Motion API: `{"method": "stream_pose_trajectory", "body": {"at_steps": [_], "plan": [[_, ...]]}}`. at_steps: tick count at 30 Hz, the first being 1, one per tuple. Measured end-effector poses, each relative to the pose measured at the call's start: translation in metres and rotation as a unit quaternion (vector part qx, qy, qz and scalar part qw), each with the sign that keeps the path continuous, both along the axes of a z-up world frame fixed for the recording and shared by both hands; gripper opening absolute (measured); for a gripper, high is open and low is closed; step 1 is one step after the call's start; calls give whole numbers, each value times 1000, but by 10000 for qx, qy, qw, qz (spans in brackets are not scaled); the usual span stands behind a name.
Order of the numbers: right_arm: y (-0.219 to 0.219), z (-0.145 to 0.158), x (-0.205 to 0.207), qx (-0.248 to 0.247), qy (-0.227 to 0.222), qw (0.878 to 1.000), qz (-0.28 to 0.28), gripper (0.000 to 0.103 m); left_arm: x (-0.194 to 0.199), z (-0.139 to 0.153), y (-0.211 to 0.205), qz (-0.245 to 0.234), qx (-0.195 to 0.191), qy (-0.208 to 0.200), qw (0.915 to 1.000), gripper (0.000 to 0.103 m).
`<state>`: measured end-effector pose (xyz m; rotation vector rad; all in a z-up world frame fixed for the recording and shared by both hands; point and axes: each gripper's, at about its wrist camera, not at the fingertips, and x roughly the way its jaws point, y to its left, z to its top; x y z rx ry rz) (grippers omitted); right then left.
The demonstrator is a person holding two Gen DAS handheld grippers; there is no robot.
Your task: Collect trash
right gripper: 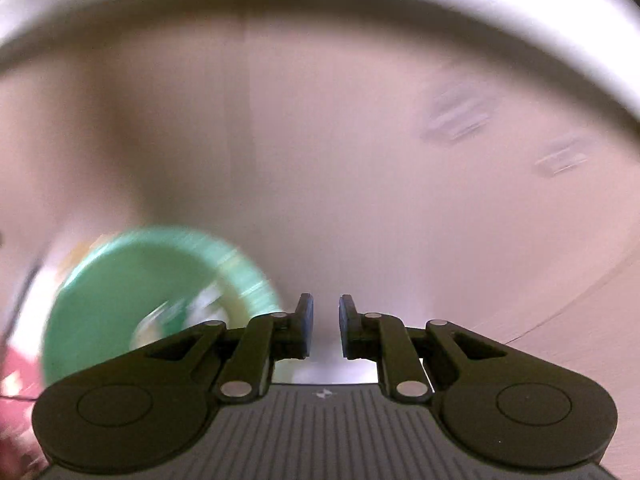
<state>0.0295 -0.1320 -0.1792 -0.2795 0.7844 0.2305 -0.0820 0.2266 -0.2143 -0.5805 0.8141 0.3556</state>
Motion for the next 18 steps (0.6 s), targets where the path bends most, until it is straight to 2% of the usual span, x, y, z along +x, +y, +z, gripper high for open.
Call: {"method": "stream_pose_trajectory", "body": {"at_steps": [3, 6, 10, 14, 17, 18], "plan": [[-33, 34, 5, 29, -544, 9981, -286, 21, -6, 40, -13, 82, 279, -458, 9985, 41], [-57, 67, 17, 304, -960, 9932, -584, 21, -4, 79, -24, 84, 691, -909, 9934, 41], [-69, 80, 32, 676, -1486, 9837, -753, 21, 3, 130, -37, 68, 1020, -1432, 9844, 41], [-69, 122, 34, 1113, -1745, 9759, -691, 24, 13, 173, -54, -127, 1152, -1954, 9739, 41], [-54, 138, 35, 1398, -1770, 9730, -492, 30, 31, 191, -79, -446, 1199, -2207, 9669, 41], [-49, 146, 33, 1499, -1743, 9723, -428, 34, 39, 198, -84, -610, 1186, -2278, 9645, 41]]}}
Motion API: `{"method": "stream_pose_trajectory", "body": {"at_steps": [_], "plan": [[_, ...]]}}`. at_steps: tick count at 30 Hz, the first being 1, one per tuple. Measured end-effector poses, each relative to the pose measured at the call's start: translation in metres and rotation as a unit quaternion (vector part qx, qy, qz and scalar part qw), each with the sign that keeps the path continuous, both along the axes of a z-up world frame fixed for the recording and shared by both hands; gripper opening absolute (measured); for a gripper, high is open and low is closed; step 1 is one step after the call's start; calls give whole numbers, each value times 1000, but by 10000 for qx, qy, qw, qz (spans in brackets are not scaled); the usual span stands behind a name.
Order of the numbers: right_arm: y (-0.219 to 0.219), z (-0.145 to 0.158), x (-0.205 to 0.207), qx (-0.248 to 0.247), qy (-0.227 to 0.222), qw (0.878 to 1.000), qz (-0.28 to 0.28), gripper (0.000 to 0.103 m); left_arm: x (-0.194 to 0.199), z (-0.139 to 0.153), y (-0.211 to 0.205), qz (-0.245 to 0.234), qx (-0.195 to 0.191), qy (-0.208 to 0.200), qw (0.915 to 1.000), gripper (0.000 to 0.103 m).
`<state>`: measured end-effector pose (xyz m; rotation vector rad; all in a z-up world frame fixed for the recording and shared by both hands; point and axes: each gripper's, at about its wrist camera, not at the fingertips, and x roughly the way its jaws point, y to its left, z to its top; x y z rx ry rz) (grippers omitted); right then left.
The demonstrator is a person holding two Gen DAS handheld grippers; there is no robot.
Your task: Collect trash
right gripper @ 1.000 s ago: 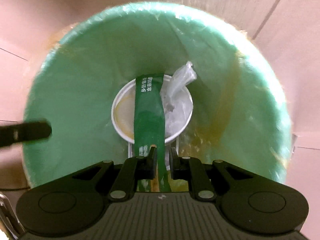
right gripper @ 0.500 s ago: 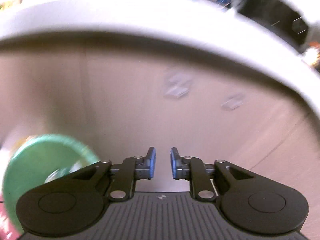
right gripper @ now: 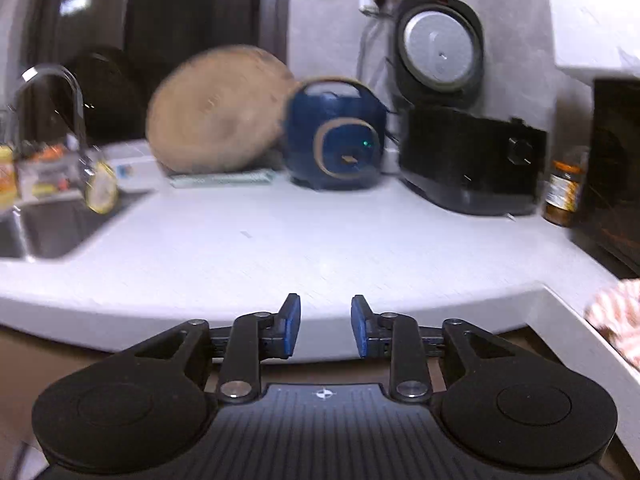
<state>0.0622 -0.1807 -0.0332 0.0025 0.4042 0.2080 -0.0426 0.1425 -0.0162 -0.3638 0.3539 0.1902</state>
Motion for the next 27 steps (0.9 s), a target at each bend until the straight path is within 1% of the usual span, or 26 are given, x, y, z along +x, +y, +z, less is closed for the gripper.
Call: {"method": "stream_pose_trajectory", "body": {"at_steps": [1, 2, 4, 6, 8, 9, 10, 11, 12, 13, 14, 15, 17, 19, 21, 22, 25, 27], "plan": [[5, 3, -1, 94, 27, 9999, 76, 39, 7, 5, -6, -160, 23, -46, 9999, 41], [11, 4, -3, 200, 57, 9997, 130, 41, 15, 9, -13, -335, 55, -85, 9994, 41], [21, 11, -9, 427, 140, 9988, 208, 50, 24, 10, -28, -621, 180, -132, 9978, 41], [32, 15, -17, 502, 236, 9982, 239, 50, 32, 10, -46, -822, 400, -67, 9958, 41], [42, 18, -27, 535, 319, 9976, 302, 52, 34, 7, -61, -1148, 551, -35, 9919, 41], [47, 19, -36, 564, 301, 9972, 385, 56, 32, 6, -70, -1312, 703, -65, 9888, 41], [51, 18, -43, 563, 255, 9972, 426, 62, 28, 5, -78, -1436, 871, -91, 9858, 37], [56, 18, -51, 526, 173, 9975, 434, 63, 23, 3, -85, -1535, 1026, -111, 9827, 30], [60, 18, -58, 487, 79, 9980, 391, 65, 21, 1, -90, -1596, 1141, -133, 9805, 26], [63, 19, -63, 471, -9, 9983, 349, 66, 15, -2, -95, -1627, 1201, -159, 9792, 21], [65, 19, -68, 484, -73, 9982, 342, 67, 13, -4, -99, -1639, 1241, -232, 9784, 19], [67, 18, -71, 493, -133, 9981, 359, 67, 10, -6, -100, -1602, 1270, -345, 9783, 19], [70, 16, -76, 370, -273, 9984, 336, 67, 0, -10, -105, -1258, 1348, -637, 9808, 19], [70, 13, -79, 312, -313, 9984, 345, 67, -4, -13, -114, -953, 1570, -687, 9806, 18], [67, 12, -82, 454, -324, 9979, 339, 67, -7, -15, -124, -841, 1858, -651, 9768, 18], [67, 11, -84, 498, -330, 9976, 354, 67, -6, -15, -126, -863, 1866, -617, 9767, 18], [67, 10, -86, 478, -389, 9973, 396, 68, -3, -16, -124, -1062, 1572, -495, 9806, 18], [66, 9, -87, 439, -395, 9973, 425, 68, -2, -17, -127, -1102, 1573, -433, 9804, 18]]}}
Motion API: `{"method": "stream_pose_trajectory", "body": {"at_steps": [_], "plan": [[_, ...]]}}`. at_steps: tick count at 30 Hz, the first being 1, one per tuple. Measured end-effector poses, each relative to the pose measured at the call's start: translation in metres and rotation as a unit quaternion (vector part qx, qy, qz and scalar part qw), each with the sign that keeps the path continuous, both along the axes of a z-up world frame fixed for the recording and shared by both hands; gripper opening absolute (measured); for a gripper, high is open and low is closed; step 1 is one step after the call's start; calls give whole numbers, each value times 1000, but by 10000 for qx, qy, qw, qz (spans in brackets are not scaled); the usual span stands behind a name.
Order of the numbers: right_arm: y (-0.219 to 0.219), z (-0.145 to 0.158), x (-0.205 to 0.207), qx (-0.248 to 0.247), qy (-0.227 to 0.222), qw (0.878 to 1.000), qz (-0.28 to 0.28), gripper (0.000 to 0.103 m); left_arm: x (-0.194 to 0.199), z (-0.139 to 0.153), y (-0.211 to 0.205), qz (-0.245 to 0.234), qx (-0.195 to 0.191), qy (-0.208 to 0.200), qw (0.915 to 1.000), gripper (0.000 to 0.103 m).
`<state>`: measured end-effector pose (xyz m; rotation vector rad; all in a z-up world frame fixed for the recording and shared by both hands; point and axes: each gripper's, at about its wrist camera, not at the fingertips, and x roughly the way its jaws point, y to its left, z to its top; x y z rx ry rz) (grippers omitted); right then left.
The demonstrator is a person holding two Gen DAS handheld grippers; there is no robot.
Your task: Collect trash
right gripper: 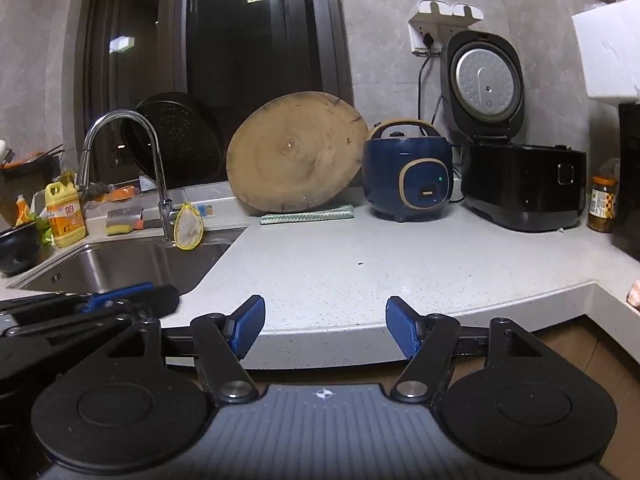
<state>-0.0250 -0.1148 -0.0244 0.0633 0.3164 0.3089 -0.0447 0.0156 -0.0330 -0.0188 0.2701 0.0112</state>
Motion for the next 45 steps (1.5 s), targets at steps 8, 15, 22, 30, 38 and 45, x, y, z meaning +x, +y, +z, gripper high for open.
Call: {"method": "stream_pose_trajectory", "body": {"at_steps": [8, 15, 22, 30, 38, 45], "plan": [[-5, -4, -1, -11, 84, 10000, 3, 68, -1, -2, -2, 38, -114, 161, 9998, 18], [-7, -6, -1, -28, 164, 9998, 72, 69, -3, -2, -1, 113, -166, 280, 9994, 17], [-9, -8, -1, -9, 196, 9997, 130, 70, -3, -4, -1, 156, -176, 385, 9990, 17], [-11, -10, 1, -18, 284, 9993, 226, 71, -3, -4, -1, 238, -216, 477, 9983, 17], [-14, -12, 5, -15, 341, 9991, 269, 71, -1, -4, -3, 280, -236, 518, 9980, 17], [-13, -13, 8, -28, 360, 9988, 319, 72, 0, -4, -3, 291, -233, 539, 9978, 17]]}}
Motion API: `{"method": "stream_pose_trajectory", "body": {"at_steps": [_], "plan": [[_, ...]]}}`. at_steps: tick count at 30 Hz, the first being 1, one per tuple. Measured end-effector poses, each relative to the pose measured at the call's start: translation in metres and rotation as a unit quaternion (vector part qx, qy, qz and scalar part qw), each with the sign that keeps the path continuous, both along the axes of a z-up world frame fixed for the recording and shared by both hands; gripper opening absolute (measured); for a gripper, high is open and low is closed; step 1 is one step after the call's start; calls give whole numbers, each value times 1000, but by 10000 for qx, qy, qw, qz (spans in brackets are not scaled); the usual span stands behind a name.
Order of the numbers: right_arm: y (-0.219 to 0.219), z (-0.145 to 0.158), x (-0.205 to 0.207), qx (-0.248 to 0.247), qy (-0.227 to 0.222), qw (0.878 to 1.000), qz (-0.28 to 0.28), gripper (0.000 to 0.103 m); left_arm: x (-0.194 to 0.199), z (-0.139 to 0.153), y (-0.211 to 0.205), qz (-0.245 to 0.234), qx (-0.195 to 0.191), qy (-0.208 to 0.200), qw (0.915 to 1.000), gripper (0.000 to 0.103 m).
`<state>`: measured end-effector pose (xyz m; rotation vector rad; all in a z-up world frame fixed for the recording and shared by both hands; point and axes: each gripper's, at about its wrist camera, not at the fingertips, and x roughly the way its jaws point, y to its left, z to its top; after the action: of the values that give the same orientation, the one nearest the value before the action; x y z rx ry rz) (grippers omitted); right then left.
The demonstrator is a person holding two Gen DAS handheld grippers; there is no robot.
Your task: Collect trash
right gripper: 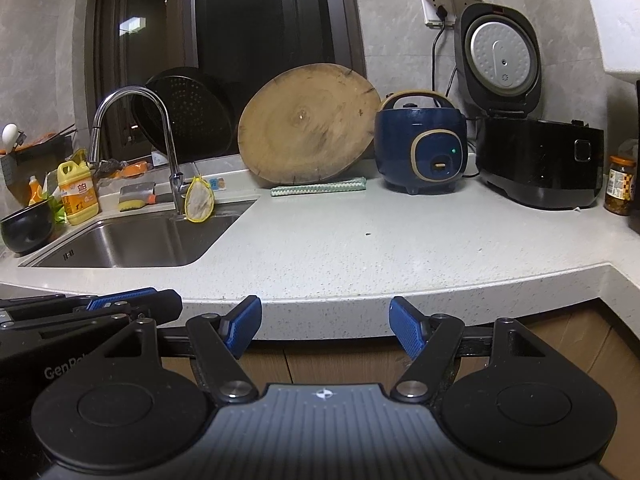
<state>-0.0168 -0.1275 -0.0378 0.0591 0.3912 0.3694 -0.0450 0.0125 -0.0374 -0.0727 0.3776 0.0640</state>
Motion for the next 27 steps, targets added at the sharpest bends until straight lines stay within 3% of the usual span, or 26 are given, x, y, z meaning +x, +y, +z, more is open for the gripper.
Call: {"method": "stream_pose_trajectory", "body": {"at_steps": [27], "plan": [[5, 1, 0, -137, 43, 9999, -89, 72, 7, -1, 12, -70, -69, 149, 9998, 17]]}}
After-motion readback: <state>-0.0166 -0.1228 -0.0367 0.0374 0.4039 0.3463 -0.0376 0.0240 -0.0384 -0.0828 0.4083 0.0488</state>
